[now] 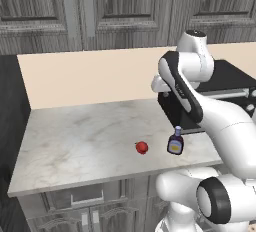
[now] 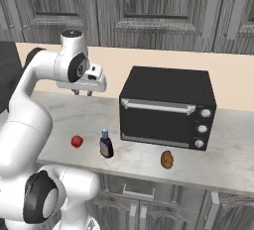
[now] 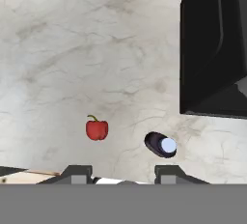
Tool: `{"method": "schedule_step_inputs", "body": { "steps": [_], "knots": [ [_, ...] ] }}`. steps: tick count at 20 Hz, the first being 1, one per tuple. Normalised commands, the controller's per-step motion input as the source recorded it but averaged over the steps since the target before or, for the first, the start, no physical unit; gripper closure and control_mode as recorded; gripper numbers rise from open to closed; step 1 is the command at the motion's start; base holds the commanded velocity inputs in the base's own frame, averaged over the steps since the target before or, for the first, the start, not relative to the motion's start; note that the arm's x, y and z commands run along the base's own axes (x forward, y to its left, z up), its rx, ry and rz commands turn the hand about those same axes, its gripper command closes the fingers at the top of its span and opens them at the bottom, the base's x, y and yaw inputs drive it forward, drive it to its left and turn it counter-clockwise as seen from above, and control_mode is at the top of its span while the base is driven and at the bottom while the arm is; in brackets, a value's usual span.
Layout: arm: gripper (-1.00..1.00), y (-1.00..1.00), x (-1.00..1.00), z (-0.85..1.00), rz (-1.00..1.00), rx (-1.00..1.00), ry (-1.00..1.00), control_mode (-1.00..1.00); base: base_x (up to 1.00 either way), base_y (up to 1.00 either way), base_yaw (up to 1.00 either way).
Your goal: Place the bell pepper and potato inside the fridge drawer. Close the drawer after placing the vegetables.
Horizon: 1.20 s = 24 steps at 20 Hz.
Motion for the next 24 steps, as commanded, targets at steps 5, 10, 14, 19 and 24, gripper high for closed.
{"method": "schedule_step_inputs", "body": {
  "steps": [5, 10, 14, 19, 24],
  "knots": [
    [-1.00, 0.00, -0.14, -0.09, 0.00, 0.00, 0.02, -1.00, 0.00, 0.00, 0.00],
    [-1.00, 0.07, -0.31, -0.54, 0.00, -0.02, 0.08, -1.00, 0.00, 0.00, 0.00],
    [-1.00, 0.81, -0.25, -0.94, -0.02, -0.12, 0.11, -1.00, 0.00, 0.00, 0.00],
    [-1.00, 1.00, -0.06, -0.85, -0.02, -0.10, 0.09, -1.00, 0.00, 0.00, 0.00],
    [-1.00, 0.34, -0.05, -0.48, 0.00, -0.07, 0.12, -1.00, 0.00, 0.00, 0.00]
  ]
}}
